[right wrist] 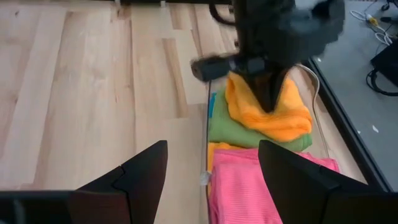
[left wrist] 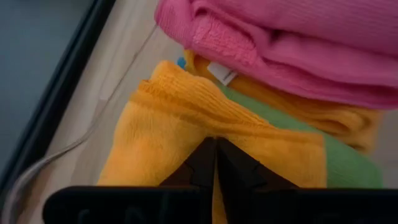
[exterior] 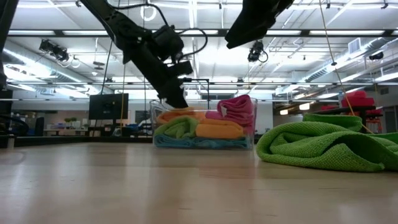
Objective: Fold microfiber towels
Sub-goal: Put the folded yellow microfiber cloth into the transparent bin, then fold the green microfiber cloth
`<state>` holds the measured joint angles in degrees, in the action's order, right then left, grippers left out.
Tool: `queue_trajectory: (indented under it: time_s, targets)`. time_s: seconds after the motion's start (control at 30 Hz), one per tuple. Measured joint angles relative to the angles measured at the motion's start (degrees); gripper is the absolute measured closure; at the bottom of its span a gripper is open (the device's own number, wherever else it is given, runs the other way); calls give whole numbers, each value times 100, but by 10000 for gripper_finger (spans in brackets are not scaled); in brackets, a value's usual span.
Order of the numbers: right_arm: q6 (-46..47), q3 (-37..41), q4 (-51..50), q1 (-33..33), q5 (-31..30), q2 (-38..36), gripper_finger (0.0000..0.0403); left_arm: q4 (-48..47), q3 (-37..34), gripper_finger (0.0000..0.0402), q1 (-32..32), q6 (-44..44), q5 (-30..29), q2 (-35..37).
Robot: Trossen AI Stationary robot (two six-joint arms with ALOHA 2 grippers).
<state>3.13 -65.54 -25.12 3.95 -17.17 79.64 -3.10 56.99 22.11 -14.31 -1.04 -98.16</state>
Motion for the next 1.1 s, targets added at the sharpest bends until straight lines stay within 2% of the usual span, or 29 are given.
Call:
queue_trajectory:
  time_s: [0.2,0.3,0.5,0.6,0.73,0.97,1.1]
  targets:
    - [52,5,-45,60,14,0,142,-482,0,375,-90,-147,-18,497]
    - [30,238,138,149,282,-2,142,-650,0,380,-235,-64,-24,750]
    - [271,1053,641,463,898,4,142,-709,2,383,-878,203,158,985]
    - [420,1432,887,714,987,92,142,-759,0,376,-1206,351,171,978]
    - [957,1721,563,1064,1006,232,142,-825,0,371,-1652,371,162,973]
    - [1826,1735,-47,1913,437,278,142,-964,0,381,-2290,478,166,973]
    - [2002,1744,-300,2298,-244,443,146,-955,0,386,-2504,634,156,973]
